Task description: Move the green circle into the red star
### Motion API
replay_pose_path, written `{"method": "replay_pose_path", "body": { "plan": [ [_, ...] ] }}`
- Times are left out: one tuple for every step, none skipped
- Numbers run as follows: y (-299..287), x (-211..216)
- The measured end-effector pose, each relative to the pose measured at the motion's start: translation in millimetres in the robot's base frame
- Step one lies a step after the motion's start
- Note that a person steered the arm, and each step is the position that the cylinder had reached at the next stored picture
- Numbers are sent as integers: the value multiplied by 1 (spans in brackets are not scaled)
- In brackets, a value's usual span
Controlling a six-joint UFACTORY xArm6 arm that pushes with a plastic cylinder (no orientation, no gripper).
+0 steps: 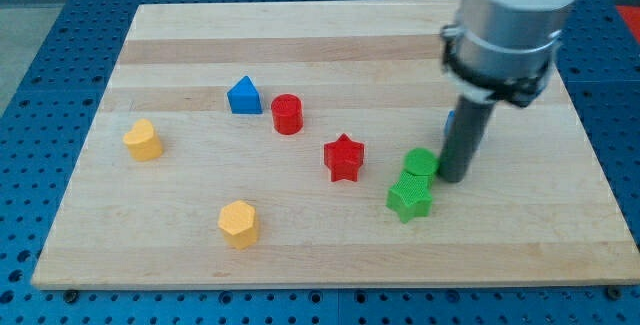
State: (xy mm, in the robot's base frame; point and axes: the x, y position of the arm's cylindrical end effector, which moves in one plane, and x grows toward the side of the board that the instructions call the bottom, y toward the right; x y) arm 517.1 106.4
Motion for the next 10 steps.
{"method": "replay_pose_path", "body": {
  "plan": [
    [-45, 13],
    [-44, 13],
    [-17, 11],
    [-15, 0],
    [-36, -9],
    [-95, -4],
    [-152, -2],
    [-155, -2],
    [-126, -2],
    [-84, -5]
  ]
}}
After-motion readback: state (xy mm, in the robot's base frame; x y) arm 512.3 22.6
